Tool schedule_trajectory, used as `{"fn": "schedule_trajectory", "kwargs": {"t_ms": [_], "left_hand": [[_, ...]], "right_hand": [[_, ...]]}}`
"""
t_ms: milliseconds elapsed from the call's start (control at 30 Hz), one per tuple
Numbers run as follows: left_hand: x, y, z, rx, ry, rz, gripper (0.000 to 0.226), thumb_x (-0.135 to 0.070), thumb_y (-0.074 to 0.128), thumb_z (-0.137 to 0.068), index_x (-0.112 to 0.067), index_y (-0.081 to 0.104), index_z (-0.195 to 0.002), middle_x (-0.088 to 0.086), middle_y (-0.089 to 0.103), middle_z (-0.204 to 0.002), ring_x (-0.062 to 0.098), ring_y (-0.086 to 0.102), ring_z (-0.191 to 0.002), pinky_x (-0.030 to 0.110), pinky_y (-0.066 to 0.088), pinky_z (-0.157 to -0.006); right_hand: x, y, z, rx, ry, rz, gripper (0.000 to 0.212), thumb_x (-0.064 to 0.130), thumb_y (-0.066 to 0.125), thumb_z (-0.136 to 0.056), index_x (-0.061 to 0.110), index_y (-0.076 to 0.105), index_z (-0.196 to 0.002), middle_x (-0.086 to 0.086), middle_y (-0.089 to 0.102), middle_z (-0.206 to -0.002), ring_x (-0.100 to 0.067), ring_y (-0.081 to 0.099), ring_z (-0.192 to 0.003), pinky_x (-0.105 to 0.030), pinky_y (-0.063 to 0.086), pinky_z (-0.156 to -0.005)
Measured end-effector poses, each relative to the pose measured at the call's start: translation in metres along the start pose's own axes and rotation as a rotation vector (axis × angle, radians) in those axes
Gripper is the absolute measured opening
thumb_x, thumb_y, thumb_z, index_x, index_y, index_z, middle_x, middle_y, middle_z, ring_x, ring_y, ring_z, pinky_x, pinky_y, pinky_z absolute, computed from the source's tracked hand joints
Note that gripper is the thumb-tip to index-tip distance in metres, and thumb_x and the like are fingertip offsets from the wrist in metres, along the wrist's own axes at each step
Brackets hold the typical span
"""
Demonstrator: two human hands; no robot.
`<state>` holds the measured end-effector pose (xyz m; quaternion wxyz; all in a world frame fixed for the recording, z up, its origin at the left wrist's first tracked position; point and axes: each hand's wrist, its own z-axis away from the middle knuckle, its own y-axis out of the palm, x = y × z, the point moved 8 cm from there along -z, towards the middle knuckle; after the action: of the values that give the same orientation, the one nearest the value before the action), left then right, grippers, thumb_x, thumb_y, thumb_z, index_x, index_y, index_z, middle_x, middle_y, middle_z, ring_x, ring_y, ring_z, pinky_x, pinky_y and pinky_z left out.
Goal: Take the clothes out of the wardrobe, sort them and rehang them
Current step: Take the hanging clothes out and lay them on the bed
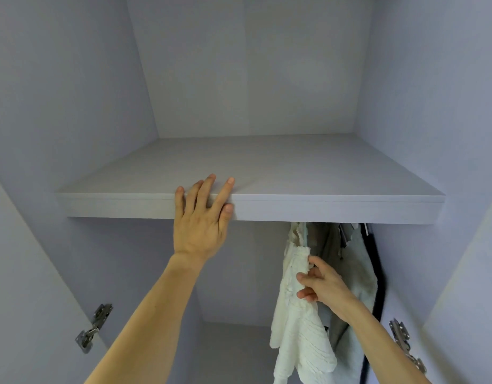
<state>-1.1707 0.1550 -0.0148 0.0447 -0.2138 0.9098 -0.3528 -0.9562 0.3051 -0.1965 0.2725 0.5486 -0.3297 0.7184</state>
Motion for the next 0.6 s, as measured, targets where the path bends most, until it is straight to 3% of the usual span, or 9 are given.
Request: {"fn": "schedule_trajectory", "kwargs": {"t_ms": [100, 200, 267, 333, 433, 500, 600], "left_hand": [[-0.001, -0.003, 0.001, 0.055, -0.009, 0.021, 0.052, -0.043, 0.021, -0.106, -0.035, 0.021, -0.157, 0.008, 0.036, -0.156, 0.03, 0.034, -0.142, 0.055, 0.015, -0.12], [-0.007, -0.008, 0.012, 0.082, -0.082, 0.163, 0.058, -0.042, 0.032, -0.104, -0.035, 0.016, -0.158, 0.006, 0.019, -0.164, 0.028, 0.013, -0.152, 0.056, 0.016, -0.121], [-0.015, -0.011, 0.035, 0.099, -0.155, 0.325, 0.066, -0.036, 0.047, -0.1, -0.035, 0.015, -0.158, 0.001, 0.004, -0.167, 0.026, 0.003, -0.154, 0.054, 0.03, -0.117], [-0.026, -0.006, 0.073, 0.191, -0.245, 0.449, 0.065, -0.033, 0.052, -0.099, -0.035, 0.022, -0.156, -0.008, 0.0, -0.167, 0.023, 0.013, -0.152, 0.046, 0.043, -0.109], [-0.045, 0.023, 0.143, 0.539, -0.464, 0.69, 0.054, -0.041, 0.051, -0.1, -0.03, 0.035, -0.15, -0.009, 0.029, -0.159, 0.014, 0.033, -0.144, 0.026, 0.038, -0.104], [-0.054, 0.04, 0.191, 0.753, -0.633, 0.871, 0.042, -0.045, 0.049, -0.1, -0.027, 0.054, -0.138, -0.008, 0.055, -0.14, 0.014, 0.05, -0.132, 0.02, 0.038, -0.099], [-0.044, 0.04, 0.247, 0.792, -0.911, 1.006, 0.032, -0.039, 0.05, -0.101, -0.014, 0.07, -0.102, 0.007, 0.072, -0.102, 0.022, 0.067, -0.098, 0.034, 0.054, -0.089]], "right_hand": [[0.001, 0.014, 0.026, 0.025, -0.024, 0.042, 0.036, 0.015, 0.062, -0.097, 0.021, 0.049, -0.129, -0.012, 0.057, -0.118, -0.027, 0.075, -0.073, -0.025, 0.053, -0.058], [-0.002, 0.032, 0.055, 0.075, -0.037, 0.082, 0.032, 0.016, 0.061, -0.098, 0.027, 0.047, -0.124, -0.006, 0.053, -0.122, -0.027, 0.075, -0.072, -0.029, 0.056, -0.063], [-0.006, 0.045, 0.074, 0.116, -0.032, 0.094, 0.026, 0.017, 0.06, -0.098, 0.032, 0.048, -0.115, -0.001, 0.052, -0.121, -0.026, 0.075, -0.071, -0.031, 0.057, -0.067], [-0.013, 0.062, 0.092, 0.159, -0.022, 0.092, 0.023, 0.017, 0.06, -0.098, 0.031, 0.049, -0.113, 0.001, 0.052, -0.119, -0.026, 0.074, -0.07, -0.031, 0.057, -0.067], [-0.03, 0.095, 0.117, 0.24, 0.002, 0.065, 0.025, 0.016, 0.06, -0.097, 0.025, 0.048, -0.118, -0.003, 0.05, -0.116, -0.029, 0.073, -0.068, -0.031, 0.053, -0.062], [-0.042, 0.123, 0.136, 0.317, 0.006, 0.062, 0.024, 0.016, 0.06, -0.097, 0.026, 0.048, -0.116, -0.003, 0.049, -0.113, -0.03, 0.073, -0.067, -0.031, 0.051, -0.06], [-0.064, 0.166, 0.167, 0.454, 0.013, 0.08, 0.024, 0.017, 0.059, -0.097, 0.033, 0.047, -0.11, 0.0, 0.05, -0.113, -0.027, 0.072, -0.066, -0.032, 0.054, -0.062]]}}
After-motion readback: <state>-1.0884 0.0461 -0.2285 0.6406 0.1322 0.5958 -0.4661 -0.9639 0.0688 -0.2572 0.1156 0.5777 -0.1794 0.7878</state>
